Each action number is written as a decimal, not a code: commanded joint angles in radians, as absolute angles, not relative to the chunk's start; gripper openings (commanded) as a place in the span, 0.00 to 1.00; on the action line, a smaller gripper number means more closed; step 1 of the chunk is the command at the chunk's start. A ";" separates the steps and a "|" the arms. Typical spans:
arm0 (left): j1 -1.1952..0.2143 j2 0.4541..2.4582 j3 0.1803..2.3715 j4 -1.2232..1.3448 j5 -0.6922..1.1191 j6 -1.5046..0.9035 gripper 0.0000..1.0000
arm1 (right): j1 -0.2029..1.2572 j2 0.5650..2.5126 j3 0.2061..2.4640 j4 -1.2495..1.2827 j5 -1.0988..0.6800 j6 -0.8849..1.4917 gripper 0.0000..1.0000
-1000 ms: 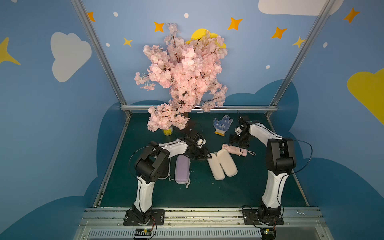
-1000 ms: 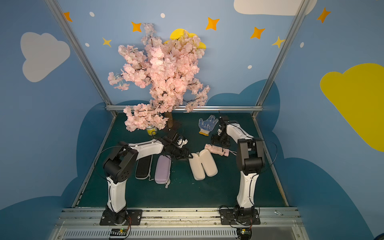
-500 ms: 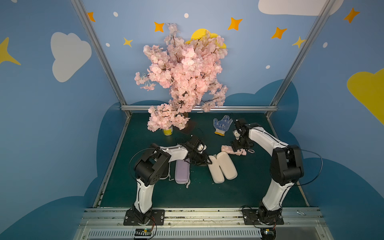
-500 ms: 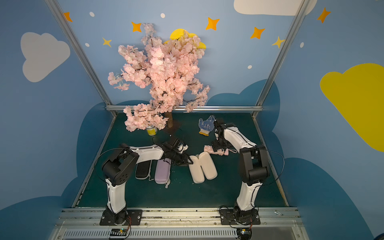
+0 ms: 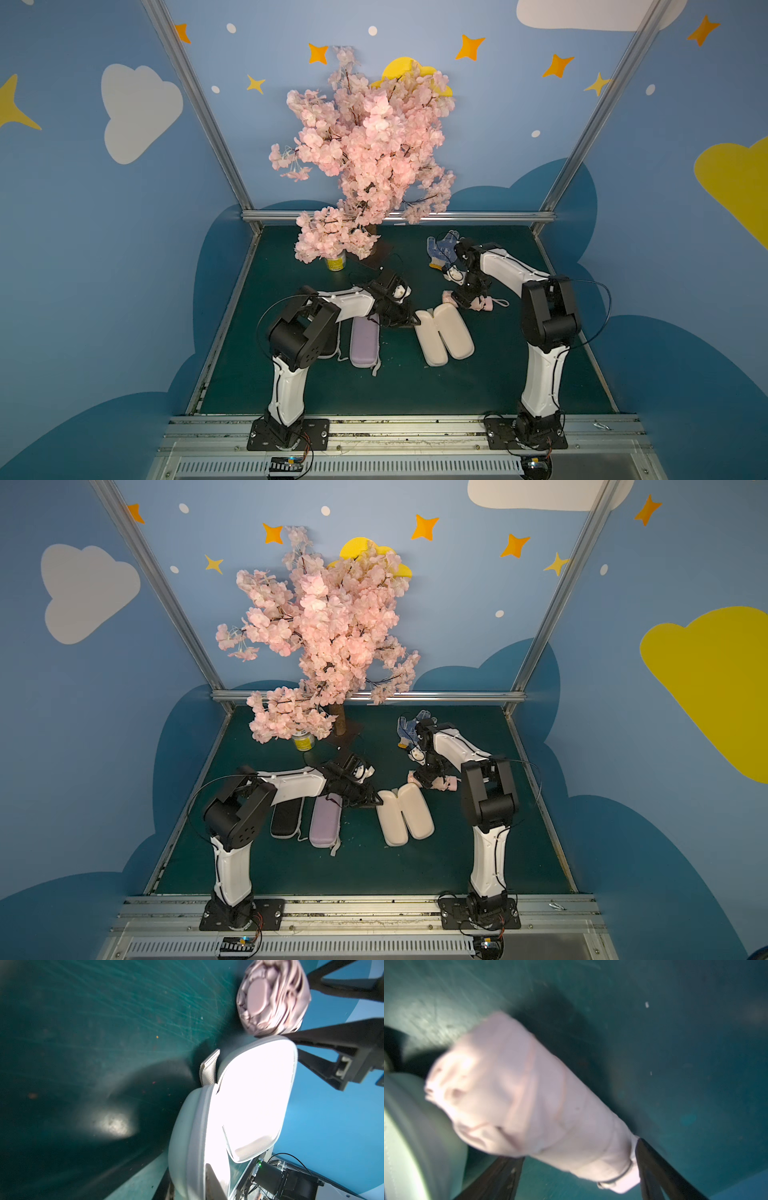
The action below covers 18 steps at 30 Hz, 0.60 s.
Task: Put umbrellas into zippered umbrella sleeves
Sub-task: Pick up the umbrella from the center of the board.
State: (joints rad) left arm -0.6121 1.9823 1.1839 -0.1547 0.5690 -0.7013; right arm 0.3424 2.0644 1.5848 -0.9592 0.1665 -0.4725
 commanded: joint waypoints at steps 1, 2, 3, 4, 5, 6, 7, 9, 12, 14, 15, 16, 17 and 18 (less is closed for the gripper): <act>-0.606 1.996 1.202 -0.177 0.576 -0.689 0.24 | 0.350 2.125 1.651 -0.984 0.133 -0.540 0.82; -0.607 1.996 1.199 -0.172 0.577 -0.694 0.24 | 0.350 2.141 1.666 -0.989 0.117 -0.544 0.81; -0.607 1.996 1.195 -0.167 0.577 -0.697 0.23 | 0.350 2.156 1.680 -1.000 0.105 -0.539 0.78; -0.607 1.996 1.195 -0.166 0.577 -0.699 0.23 | 0.350 2.165 1.690 -1.012 0.090 -0.531 0.73; -0.606 1.995 1.194 -0.166 0.575 -0.699 0.23 | 0.349 2.169 1.696 -1.017 0.077 -0.516 0.65; -0.607 1.994 1.193 -0.167 0.574 -0.702 0.23 | 0.347 2.164 1.694 -1.011 0.067 -0.494 0.56; -0.607 1.991 1.192 -0.166 0.573 -0.702 0.22 | 0.345 2.153 1.687 -1.002 0.049 -0.475 0.48; -0.607 1.985 1.188 -0.157 0.568 -0.707 0.21 | 0.342 2.101 1.646 -0.951 -0.002 -0.441 0.38; -0.608 1.972 1.167 -0.132 0.557 -0.729 0.19 | 0.341 2.010 1.596 -0.885 -0.031 -0.380 0.30; -0.609 1.958 1.143 -0.109 0.546 -0.747 0.18 | 0.340 1.930 1.569 -0.841 -0.026 -0.336 0.23; -0.611 1.949 1.128 -0.095 0.540 -0.757 0.17 | 0.341 1.884 1.554 -0.814 -0.007 -0.315 0.22; -0.613 1.942 1.115 -0.083 0.533 -0.767 0.17 | 0.343 1.839 1.544 -0.793 0.013 -0.258 0.20; -0.616 1.935 1.101 -0.069 0.527 -0.779 0.16 | 0.344 1.786 1.533 -0.775 0.013 -0.226 0.19; -0.619 1.930 1.092 -0.061 0.519 -0.789 0.16 | 0.348 1.739 1.516 -0.747 0.018 -0.199 0.19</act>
